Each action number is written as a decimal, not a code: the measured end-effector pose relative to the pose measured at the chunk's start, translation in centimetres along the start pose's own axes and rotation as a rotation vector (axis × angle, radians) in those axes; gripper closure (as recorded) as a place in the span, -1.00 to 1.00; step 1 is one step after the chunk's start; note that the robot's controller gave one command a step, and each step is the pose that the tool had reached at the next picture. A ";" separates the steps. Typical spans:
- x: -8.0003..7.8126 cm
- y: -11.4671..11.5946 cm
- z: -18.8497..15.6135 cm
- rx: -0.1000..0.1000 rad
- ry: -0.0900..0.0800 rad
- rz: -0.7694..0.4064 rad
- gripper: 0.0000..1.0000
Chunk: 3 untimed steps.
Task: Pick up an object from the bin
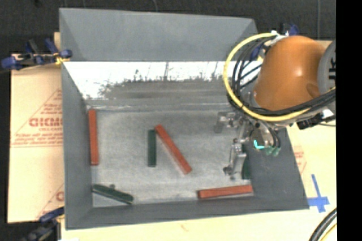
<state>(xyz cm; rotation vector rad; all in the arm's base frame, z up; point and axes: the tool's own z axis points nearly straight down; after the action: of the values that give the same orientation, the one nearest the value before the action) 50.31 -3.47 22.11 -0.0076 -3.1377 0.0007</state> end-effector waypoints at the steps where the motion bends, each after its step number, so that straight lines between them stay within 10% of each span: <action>1: -0.2 0.0 -0.3 0.001 -0.008 -0.001 -1.00; 3: -0.5 0.7 10.7 0.001 -0.010 -0.016 -1.00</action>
Offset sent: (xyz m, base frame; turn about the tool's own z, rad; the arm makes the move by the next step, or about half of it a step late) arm -0.0176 0.0323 -0.1360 -0.0119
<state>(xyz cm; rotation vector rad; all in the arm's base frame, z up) 50.81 -2.82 11.38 0.0181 -3.1471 0.0021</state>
